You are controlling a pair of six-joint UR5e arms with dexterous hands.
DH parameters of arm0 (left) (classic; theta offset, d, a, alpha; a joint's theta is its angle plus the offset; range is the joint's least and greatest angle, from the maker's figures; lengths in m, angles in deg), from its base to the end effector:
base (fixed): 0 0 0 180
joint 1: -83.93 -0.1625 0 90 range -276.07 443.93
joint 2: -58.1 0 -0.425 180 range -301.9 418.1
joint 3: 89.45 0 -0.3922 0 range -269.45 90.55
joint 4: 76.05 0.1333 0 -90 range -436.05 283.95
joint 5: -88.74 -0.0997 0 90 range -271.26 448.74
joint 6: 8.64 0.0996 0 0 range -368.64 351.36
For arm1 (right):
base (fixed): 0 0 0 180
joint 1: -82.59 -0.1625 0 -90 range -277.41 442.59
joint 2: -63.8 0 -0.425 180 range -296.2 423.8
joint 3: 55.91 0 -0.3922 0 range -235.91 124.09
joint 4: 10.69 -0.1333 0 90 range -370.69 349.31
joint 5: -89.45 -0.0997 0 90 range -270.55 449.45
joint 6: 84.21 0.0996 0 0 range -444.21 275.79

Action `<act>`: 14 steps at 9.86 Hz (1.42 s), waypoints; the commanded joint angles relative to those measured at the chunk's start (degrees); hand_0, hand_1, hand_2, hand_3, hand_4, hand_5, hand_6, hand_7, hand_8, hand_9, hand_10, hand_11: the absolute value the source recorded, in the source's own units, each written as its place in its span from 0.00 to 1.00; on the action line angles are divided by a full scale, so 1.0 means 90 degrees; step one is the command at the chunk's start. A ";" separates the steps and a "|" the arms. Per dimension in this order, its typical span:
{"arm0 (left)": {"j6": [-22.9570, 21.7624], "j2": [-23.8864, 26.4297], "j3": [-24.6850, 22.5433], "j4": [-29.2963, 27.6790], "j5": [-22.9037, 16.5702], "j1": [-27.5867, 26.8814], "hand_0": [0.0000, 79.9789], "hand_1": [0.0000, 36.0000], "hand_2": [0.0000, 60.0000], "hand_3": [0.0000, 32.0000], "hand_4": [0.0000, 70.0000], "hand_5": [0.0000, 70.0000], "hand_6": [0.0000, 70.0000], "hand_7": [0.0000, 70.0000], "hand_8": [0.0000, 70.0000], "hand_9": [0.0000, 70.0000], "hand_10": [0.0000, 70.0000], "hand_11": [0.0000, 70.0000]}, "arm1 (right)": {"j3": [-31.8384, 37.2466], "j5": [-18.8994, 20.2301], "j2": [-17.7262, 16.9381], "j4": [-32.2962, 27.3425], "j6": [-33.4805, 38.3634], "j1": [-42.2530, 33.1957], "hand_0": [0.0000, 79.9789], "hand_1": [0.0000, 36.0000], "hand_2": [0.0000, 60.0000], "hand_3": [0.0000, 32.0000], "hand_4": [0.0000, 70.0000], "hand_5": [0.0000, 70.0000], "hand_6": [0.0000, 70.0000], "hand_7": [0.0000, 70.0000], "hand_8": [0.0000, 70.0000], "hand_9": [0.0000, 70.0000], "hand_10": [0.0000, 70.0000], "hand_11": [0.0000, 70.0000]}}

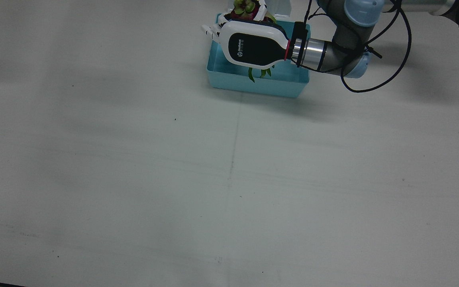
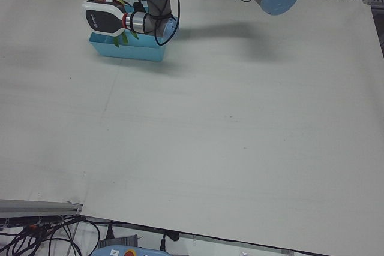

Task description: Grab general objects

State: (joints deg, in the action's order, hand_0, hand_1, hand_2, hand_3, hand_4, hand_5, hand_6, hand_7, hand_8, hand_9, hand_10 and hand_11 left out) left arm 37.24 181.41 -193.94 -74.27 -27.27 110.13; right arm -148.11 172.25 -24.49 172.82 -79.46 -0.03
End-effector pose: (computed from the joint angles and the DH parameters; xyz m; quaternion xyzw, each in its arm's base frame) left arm 0.5264 -0.3589 0.2320 -0.2239 0.8793 -0.0395 0.4184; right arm 0.0799 -0.5180 0.6596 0.0308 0.7089 -0.7041 0.0284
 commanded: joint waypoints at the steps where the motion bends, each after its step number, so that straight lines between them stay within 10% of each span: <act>1: 0.0000 0.0029 -0.0012 -0.0002 -0.0010 0.0027 0.63 0.62 0.33 0.00 0.07 0.07 0.00 0.00 0.00 0.00 0.05 0.10 | -0.0009 0.0000 0.0005 0.0000 -0.0001 0.0000 0.00 0.00 0.00 0.00 0.00 0.00 0.00 0.00 0.00 0.00 0.00 0.00; 7: -0.0010 0.0049 0.0056 0.0251 -0.0010 0.0805 0.63 0.65 0.32 0.00 0.00 0.03 0.00 0.01 0.00 0.00 0.02 0.06 | 0.0000 0.0000 -0.0004 0.0000 -0.0001 0.0000 0.00 0.00 0.00 0.00 0.00 0.00 0.00 0.00 0.00 0.00 0.00 0.00; 9: -0.0020 0.0068 0.0184 0.0339 -0.0010 0.1896 0.63 0.56 0.28 0.00 0.08 0.31 0.14 0.35 0.01 0.05 0.15 0.25 | 0.0000 0.0000 0.0005 0.0000 -0.0001 0.0000 0.00 0.00 0.00 0.00 0.00 0.00 0.00 0.00 0.00 0.00 0.00 0.00; 10: -0.0020 0.0088 0.0222 0.0465 -0.0001 0.2550 0.62 0.47 0.17 0.00 0.08 0.19 0.08 0.19 0.00 0.02 0.08 0.14 | 0.0000 0.0000 0.0005 0.0000 -0.0001 0.0000 0.00 0.00 0.00 0.00 0.00 0.00 0.00 0.00 0.00 0.00 0.00 0.00; 14: -0.0068 0.0644 0.1685 0.0117 0.0038 0.4683 0.63 0.48 0.18 0.00 0.15 0.23 0.12 0.27 0.01 0.03 0.09 0.15 | 0.0000 0.0000 0.0005 0.0000 -0.0001 0.0000 0.00 0.00 0.00 0.00 0.00 0.00 0.00 0.00 0.00 0.00 0.00 0.00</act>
State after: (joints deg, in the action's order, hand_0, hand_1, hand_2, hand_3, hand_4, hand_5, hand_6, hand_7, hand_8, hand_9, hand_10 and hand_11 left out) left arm 37.11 184.98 -185.68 -70.69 -27.30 142.74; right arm -148.11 172.25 -24.46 172.82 -79.44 -0.03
